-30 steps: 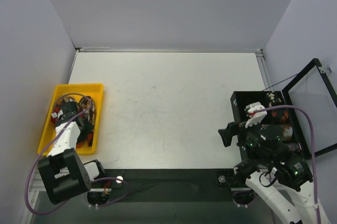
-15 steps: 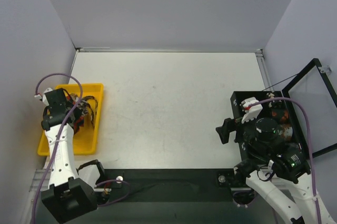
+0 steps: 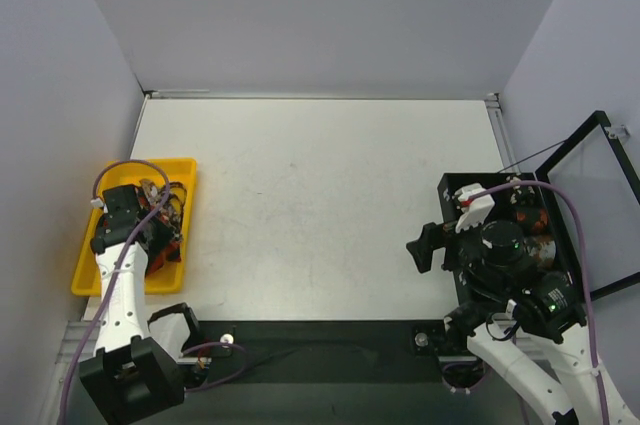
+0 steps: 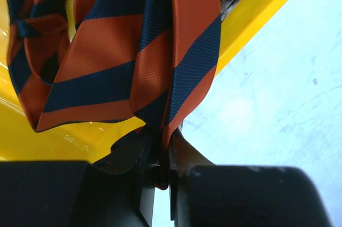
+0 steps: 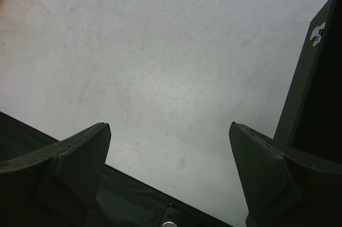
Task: Roll the ties
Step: Grab a tie with the left arm
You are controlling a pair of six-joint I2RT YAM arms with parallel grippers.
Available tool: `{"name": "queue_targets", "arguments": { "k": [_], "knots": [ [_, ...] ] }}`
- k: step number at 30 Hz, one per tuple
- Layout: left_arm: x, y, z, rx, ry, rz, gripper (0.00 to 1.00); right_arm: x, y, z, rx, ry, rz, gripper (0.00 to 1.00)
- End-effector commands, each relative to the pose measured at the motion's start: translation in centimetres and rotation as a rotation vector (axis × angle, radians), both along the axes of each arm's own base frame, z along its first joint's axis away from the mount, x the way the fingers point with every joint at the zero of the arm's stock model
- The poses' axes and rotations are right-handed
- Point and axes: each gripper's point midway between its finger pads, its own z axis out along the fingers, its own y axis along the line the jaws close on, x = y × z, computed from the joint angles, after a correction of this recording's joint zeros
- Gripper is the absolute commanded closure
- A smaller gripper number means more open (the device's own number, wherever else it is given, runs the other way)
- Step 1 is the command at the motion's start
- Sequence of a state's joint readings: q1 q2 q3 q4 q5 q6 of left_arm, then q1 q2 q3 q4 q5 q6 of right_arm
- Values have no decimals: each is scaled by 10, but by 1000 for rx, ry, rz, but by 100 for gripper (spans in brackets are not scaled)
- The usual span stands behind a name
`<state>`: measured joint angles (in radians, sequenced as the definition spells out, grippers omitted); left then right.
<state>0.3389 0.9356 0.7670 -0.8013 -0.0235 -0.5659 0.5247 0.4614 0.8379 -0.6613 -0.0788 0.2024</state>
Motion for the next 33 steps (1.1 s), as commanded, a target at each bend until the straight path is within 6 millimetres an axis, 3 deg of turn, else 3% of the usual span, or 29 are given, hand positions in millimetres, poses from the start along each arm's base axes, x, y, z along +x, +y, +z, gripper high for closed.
{"name": "queue_targets", "arguments": {
  "k": [1,5,8,12,15,19,22,28,30,31,33],
  "knots": [
    [4,-11,-5,-52,-41,-19,77,-2,5,-1,36,1,7,0],
    [2,-15,-13,-75,-37,-8,66,-2,2,1,35,-19,-2,0],
    [3,-14,-12,-75,-46,-1,66,-2,1,3,34,-30,1,0],
    [10,-25,4,-126,-91,-16,60,-3,1,4,26,-37,9,0],
    [14,-30,19,-127,-108,-21,47,-3,1,4,23,-37,14,0],
    [17,-41,30,-96,-138,-41,43,-2,1,6,9,-43,24,0],
    [17,-48,25,-110,-126,-47,49,-1,1,7,7,-46,25,0],
    [11,-61,3,-129,-76,-74,45,-2,4,5,14,-30,32,0],
    [6,-58,3,-103,-71,-53,42,-3,6,5,22,-25,39,0],
    [5,-55,10,-84,-102,-45,33,-4,6,6,26,-27,41,0],
    [0,-43,27,-26,-140,-7,27,-4,7,6,30,-26,44,0]
  ]
}}
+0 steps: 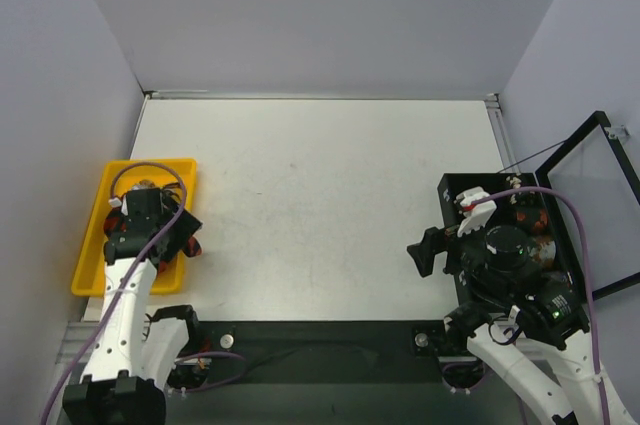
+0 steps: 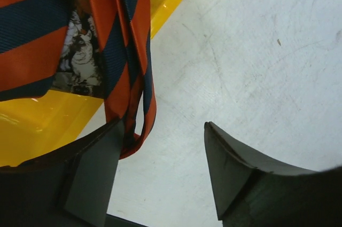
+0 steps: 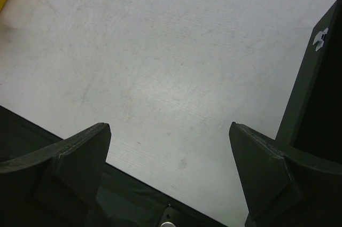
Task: Roll the ties
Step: Grab a tie with the left arm
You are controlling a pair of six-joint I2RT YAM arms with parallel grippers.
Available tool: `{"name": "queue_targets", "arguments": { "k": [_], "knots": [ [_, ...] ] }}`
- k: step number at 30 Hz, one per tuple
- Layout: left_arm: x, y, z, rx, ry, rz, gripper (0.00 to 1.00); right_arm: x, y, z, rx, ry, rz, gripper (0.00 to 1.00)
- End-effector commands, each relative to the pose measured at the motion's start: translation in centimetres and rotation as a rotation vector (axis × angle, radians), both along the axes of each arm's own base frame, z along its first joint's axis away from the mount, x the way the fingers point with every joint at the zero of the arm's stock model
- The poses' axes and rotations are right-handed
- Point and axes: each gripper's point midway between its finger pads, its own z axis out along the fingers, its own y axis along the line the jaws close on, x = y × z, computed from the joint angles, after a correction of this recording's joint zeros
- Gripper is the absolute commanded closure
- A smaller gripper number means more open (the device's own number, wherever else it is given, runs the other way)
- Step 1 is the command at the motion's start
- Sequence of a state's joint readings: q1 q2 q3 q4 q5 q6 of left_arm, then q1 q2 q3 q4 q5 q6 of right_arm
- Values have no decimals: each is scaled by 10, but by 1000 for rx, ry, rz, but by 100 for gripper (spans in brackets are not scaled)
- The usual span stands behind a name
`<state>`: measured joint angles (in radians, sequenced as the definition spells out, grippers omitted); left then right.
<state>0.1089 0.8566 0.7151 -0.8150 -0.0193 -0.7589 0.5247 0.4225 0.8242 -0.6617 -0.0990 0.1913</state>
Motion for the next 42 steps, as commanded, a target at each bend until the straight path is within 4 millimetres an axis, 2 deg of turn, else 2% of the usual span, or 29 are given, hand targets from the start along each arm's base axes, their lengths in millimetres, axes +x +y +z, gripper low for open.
{"name": "queue_targets", "arguments": {
  "k": [1,3,5,10,16,21,24,27,29,30,31,34,35,36,37,38,40,41,42],
  "knots": [
    [0,23,35,108,-108,92,24,1,7,6,19,-4,24,0],
    [-6,28,43,139,-108,101,23,1,7,6,21,-4,28,0],
    [-11,30,41,151,-100,109,23,1,7,6,19,-4,29,0],
    [-20,23,8,111,-32,99,23,2,8,5,15,3,31,0],
    [-13,19,-2,96,-19,78,25,1,8,5,21,4,29,0],
    [-5,8,-13,60,-28,55,40,2,8,3,18,11,26,0],
    [1,-1,-15,48,-41,28,56,2,8,1,17,16,24,0],
    [9,-5,-11,43,-52,31,81,2,8,0,15,22,22,0],
    [19,-14,8,37,-104,12,96,3,9,1,14,23,22,0],
    [24,-16,19,37,-135,13,99,3,9,1,13,23,23,0],
    [34,-18,44,37,-197,11,100,3,8,1,14,22,21,0],
    [55,-25,87,7,-301,19,100,3,8,4,20,14,17,0],
    [68,-30,119,-9,-390,13,100,3,7,4,19,14,12,0],
    [78,-35,134,-20,-421,6,100,4,6,5,17,9,7,0],
    [92,-41,170,-38,-519,-8,100,4,5,8,17,0,5,0],
    [99,-45,189,-50,-559,-19,100,5,4,9,13,-5,1,0],
    [121,-57,205,-68,-569,-55,100,6,2,13,9,-21,-9,0],
    [127,-70,243,-75,-643,-97,100,7,1,18,9,-33,-11,0],
    [141,-79,242,-69,-625,-120,100,8,-1,21,3,-47,-20,0]
  ]
}}
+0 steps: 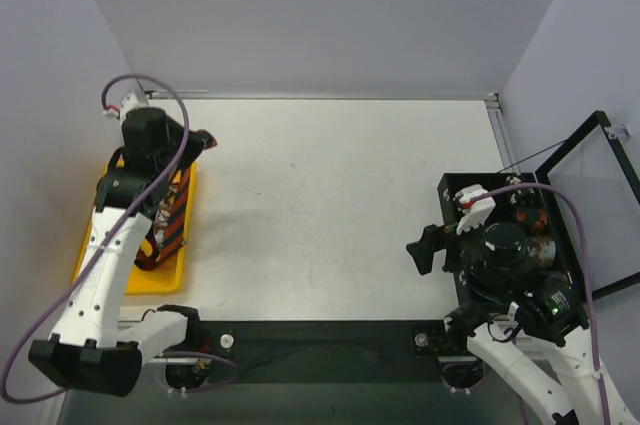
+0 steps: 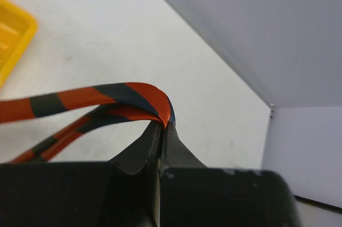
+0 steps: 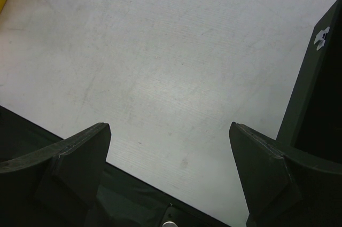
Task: Roll the ties
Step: Grab a tie with the left arm, then move the tie to the center of the board
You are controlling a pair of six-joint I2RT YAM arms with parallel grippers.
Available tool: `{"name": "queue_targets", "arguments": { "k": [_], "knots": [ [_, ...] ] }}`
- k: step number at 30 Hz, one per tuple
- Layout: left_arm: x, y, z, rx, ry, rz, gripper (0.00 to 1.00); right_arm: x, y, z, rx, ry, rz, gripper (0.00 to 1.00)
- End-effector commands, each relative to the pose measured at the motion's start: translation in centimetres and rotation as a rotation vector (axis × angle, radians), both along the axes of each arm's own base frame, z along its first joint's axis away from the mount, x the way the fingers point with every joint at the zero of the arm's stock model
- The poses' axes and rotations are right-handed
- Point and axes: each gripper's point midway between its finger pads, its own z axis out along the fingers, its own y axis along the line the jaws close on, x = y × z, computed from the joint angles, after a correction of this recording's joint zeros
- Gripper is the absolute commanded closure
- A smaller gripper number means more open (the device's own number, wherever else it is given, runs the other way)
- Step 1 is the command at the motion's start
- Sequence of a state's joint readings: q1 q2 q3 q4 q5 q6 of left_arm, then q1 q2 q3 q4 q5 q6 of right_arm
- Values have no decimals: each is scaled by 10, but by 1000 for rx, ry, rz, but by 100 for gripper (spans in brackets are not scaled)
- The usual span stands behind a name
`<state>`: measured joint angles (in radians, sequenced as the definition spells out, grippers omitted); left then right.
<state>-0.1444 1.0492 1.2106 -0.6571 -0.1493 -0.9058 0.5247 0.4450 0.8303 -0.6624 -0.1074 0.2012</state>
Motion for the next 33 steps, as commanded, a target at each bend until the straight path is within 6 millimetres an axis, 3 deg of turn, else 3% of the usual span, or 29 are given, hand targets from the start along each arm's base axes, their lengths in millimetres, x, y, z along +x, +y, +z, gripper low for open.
{"name": "queue_targets", "arguments": {
  "k": [1,5,6,10,11,12,14,15,16,17,18,20,22,25,28,29,30,33],
  "knots": [
    [40,-35,71,-16,-174,-87,100,8,-6,24,-3,-77,-31,0],
    [64,-83,98,-24,-239,-185,100,10,-10,38,-19,-129,-31,0],
    [69,-103,95,-39,-239,-227,100,10,-10,39,-31,-141,-21,0],
    [89,-147,111,-110,-338,-289,100,13,-10,43,-55,-148,-14,0],
    [99,-156,105,-112,-332,-298,100,14,-10,43,-58,-149,-13,0],
    [100,-166,121,-126,-370,-316,100,14,-10,44,-63,-149,-11,0],
    [110,-174,135,-134,-414,-321,100,16,-10,44,-71,-149,-8,0],
    [120,-180,133,-131,-414,-325,100,16,-11,45,-73,-152,-9,0],
    [122,-183,156,-144,-464,-329,100,16,-11,45,-76,-153,-11,0],
    [131,-189,157,-147,-470,-331,100,17,-12,46,-79,-158,-18,0],
    [131,-189,181,-155,-526,-331,100,17,-13,46,-82,-161,-22,0],
    [140,-195,188,-150,-550,-325,100,17,-16,46,-91,-170,-31,0],
    [140,-199,210,-146,-609,-323,100,18,-21,46,-98,-179,-57,0],
    [146,-212,210,-152,-634,-328,100,18,-27,45,-101,-190,-86,0],
    [152,-229,195,-151,-636,-340,100,16,-34,45,-92,-203,-120,0],
    [153,-245,168,-142,-595,-364,100,16,-35,42,-96,-200,-128,0],
    [152,-253,168,-165,-624,-375,99,15,-37,42,-90,-206,-138,0],
    [150,-294,112,-207,-569,-427,92,14,-39,36,-84,-196,-158,0]
  ]
}}
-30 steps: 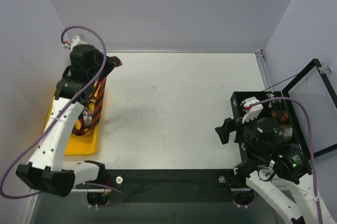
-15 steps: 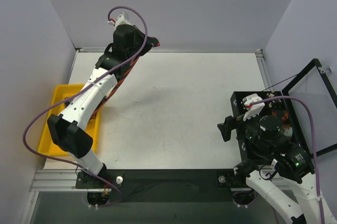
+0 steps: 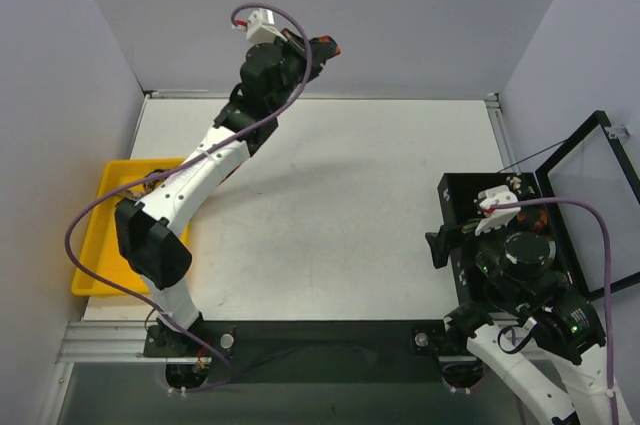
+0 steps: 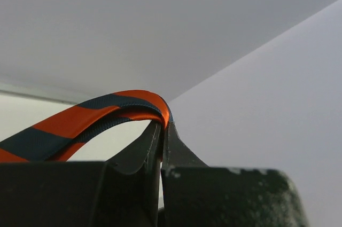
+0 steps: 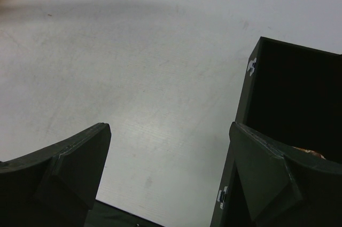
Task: Roll the ties
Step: Move the tie to the center of the board
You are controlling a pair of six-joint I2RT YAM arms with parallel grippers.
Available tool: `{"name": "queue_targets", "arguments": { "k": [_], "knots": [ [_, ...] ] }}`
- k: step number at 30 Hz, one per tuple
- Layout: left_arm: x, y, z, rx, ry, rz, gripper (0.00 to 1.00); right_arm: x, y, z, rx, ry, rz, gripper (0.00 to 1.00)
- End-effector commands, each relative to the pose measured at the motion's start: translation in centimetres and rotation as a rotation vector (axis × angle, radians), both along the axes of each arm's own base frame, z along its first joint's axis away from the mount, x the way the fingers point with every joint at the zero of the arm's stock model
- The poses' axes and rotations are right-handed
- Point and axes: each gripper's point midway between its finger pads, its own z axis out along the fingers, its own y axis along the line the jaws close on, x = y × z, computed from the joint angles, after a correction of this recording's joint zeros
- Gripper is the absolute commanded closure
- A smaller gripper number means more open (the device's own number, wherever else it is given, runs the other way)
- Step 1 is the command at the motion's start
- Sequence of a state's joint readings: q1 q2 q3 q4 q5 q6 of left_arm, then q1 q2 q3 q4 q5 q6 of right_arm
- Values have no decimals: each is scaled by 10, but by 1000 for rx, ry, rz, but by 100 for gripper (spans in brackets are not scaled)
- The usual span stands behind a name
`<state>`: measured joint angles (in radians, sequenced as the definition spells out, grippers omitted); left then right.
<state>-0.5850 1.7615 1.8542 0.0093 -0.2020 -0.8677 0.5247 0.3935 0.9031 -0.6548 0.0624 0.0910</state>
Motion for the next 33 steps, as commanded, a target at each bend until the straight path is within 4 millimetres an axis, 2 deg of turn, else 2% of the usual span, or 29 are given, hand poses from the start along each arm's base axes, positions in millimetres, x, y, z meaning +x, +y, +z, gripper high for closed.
{"name": "queue_targets", "arguments": {
  "k": [1,2,3,4,5,6,7,8,10,11,12,13,14,15,16,17,18,19,21,22,24,25,26,27,28,29,30,31,33],
  "knots": [
    [6,-52,-57,-28,16,-74,91,4,-6,-4,13,-7,-53,0],
    [10,-71,-88,-15,57,-114,90,4,-6,-6,15,-3,-56,0],
    [3,-93,-99,-26,70,-160,89,4,-6,-8,20,1,-61,0],
    [6,-114,-136,1,114,-201,89,4,-6,-10,24,7,-63,0],
    [4,-128,-149,-4,120,-232,89,3,-5,-12,28,10,-64,0],
    [3,-140,-152,-38,91,-256,89,3,-5,-15,26,16,-64,0],
    [1,-159,-188,-53,142,-283,89,2,-5,-17,35,22,-65,0],
    [-2,-170,-197,-75,148,-303,89,2,-4,-17,39,24,-66,0],
    [-9,-193,-201,-130,134,-347,89,0,-5,-19,49,27,-68,0],
    [-9,-204,-220,-121,148,-361,85,-1,-5,-19,59,28,-70,0],
    [-13,-212,-217,-120,122,-379,81,-3,-6,-20,60,31,-73,0],
    [-18,-224,-199,-133,84,-406,76,-4,-6,-18,65,28,-72,0],
    [-22,-234,-201,-124,73,-439,58,-6,-7,-17,71,28,-76,0],
    [-25,-239,-196,-115,50,-458,51,-7,-8,-17,71,28,-79,0],
    [-28,-242,-182,-124,24,-474,45,-7,-9,-16,74,24,-79,0],
    [-32,-242,-174,-123,9,-498,33,-8,-9,-15,74,24,-79,0],
    [-33,-240,-171,-106,0,-500,27,-8,-9,-16,73,27,-79,0],
    [-37,-233,-153,-103,-17,-499,21,-8,-9,-13,75,20,-78,0],
    [-37,-218,-168,-13,17,-479,7,-6,-7,-13,67,32,-72,0],
    [-42,-203,-144,-2,-2,-464,5,-6,-6,-13,63,36,-67,0],
    [-42,-171,-181,149,100,-414,3,-3,-1,-13,57,56,-52,0],
    [-42,-144,-159,180,101,-337,3,-2,1,-13,56,65,-48,0],
    [-42,-124,-167,247,142,-288,3,-2,4,-12,58,74,-36,0],
    [-43,-86,-202,408,262,-227,3,0,7,-14,51,93,-28,0],
    [-45,-51,-188,460,276,-133,3,0,12,-16,56,110,-7,0],
    [-47,-26,-192,518,310,-84,3,0,15,-16,57,117,6,0],
    [-53,17,-218,643,403,-28,3,1,17,-19,51,136,11,0],
    [-57,52,-202,682,400,61,3,-1,25,-20,65,155,48,0],
    [-67,113,-221,839,476,144,3,-1,29,-26,65,184,62,0]
  ]
}}
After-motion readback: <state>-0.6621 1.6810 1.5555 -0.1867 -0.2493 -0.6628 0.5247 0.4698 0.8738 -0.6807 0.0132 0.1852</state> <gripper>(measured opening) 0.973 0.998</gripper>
